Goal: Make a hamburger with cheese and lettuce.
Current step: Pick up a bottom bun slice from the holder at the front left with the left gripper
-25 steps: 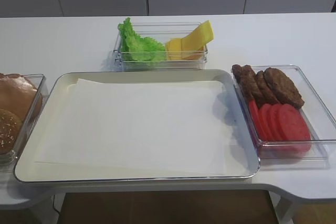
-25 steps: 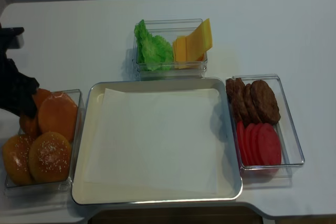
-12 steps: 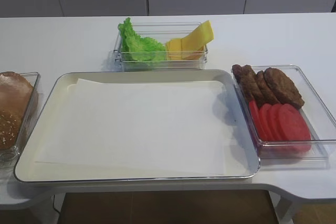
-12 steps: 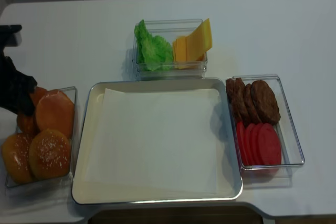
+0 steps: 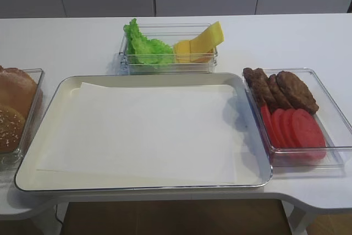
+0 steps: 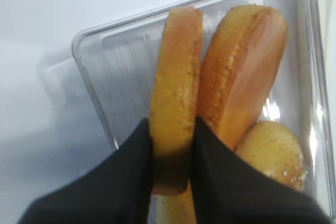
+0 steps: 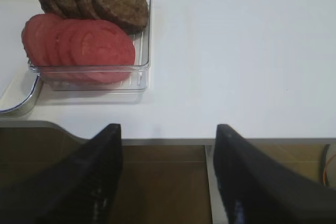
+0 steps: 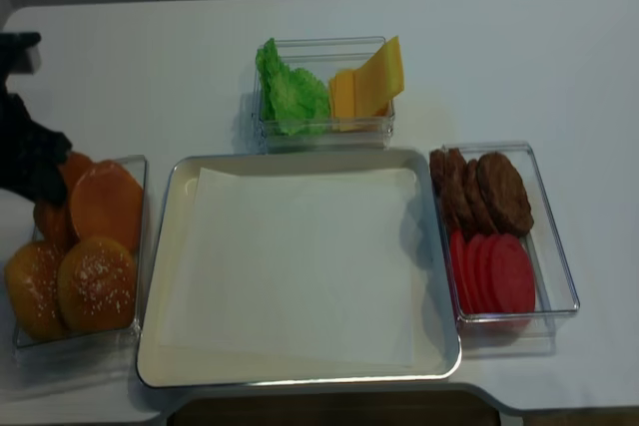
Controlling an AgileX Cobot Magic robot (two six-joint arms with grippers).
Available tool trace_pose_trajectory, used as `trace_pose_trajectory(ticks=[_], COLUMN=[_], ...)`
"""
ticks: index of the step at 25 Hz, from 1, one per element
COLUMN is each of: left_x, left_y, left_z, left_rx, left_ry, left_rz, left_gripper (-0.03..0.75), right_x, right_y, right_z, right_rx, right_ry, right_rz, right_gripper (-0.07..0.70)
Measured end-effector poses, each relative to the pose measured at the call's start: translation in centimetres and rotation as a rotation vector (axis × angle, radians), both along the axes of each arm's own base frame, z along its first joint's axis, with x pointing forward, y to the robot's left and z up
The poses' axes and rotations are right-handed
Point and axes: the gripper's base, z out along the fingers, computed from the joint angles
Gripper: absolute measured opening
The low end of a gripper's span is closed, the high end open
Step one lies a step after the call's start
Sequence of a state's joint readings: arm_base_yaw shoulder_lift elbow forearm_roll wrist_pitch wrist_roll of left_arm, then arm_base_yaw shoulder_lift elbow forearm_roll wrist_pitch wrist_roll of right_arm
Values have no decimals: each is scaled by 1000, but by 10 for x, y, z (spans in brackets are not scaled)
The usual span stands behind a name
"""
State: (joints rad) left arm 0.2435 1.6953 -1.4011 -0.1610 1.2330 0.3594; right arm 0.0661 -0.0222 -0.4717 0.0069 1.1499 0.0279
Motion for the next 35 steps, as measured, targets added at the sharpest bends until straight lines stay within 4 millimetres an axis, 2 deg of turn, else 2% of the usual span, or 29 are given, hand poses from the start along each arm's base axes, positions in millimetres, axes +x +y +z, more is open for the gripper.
trace_pose_trajectory(ticks=[6,18,31,35], left_x=[-2,-3,-20,-23], left_y=[-2,-9,-9,-18], left_z=[22,25,52,59], left_rx=[14,75,154,201], left_ry=[-73,-68,-132,-147], left_rz=[-3,-34,-27,-65], left_gripper=[141,141,141,140], right_x=[0,0,0,0], right_y=[0,0,0,0], right_z=[0,0,0,0], right_rx=[0,0,0,0], right_ry=[0,0,0,0], right_rz=[0,0,0,0], right_gripper=[440,440,440,440])
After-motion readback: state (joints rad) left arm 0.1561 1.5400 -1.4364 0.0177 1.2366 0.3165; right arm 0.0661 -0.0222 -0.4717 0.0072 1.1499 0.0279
